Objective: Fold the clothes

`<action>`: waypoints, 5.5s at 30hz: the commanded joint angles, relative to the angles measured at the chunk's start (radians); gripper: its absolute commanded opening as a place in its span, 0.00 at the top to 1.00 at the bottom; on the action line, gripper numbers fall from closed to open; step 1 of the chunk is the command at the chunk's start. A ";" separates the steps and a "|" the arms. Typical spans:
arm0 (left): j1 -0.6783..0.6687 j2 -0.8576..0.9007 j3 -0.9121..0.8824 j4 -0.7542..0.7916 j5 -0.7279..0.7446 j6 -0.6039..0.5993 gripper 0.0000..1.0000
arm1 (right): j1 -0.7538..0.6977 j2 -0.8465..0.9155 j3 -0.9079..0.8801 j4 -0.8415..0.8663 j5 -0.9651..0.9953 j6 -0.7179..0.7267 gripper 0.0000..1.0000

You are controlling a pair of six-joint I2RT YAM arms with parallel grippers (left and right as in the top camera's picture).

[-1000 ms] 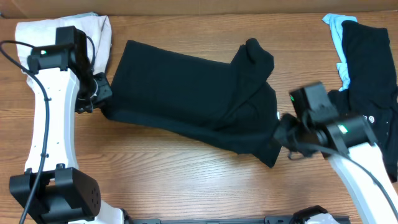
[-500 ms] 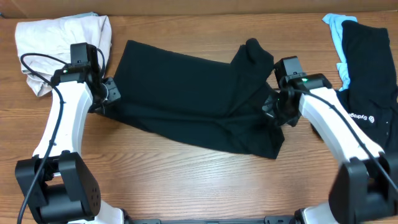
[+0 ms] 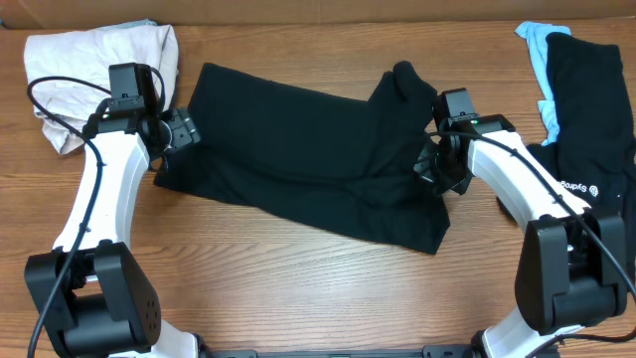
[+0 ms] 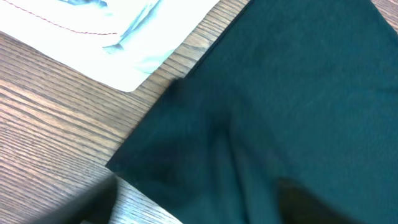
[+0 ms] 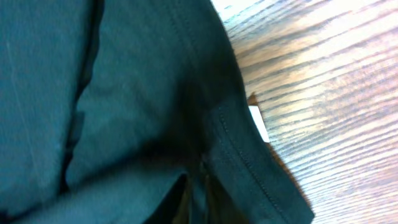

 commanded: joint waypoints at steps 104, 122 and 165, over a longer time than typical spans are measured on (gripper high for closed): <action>-0.158 0.632 0.694 -0.067 0.146 0.528 0.00 | -0.249 -0.150 0.558 -0.288 -0.132 -0.403 0.31; -0.158 0.748 0.694 -0.118 0.143 0.515 0.67 | -0.221 -0.130 0.557 -0.213 -0.091 -0.402 0.37; -0.164 0.747 0.962 -0.416 -0.126 0.280 0.96 | -0.177 0.471 0.652 0.225 -0.288 -0.443 0.96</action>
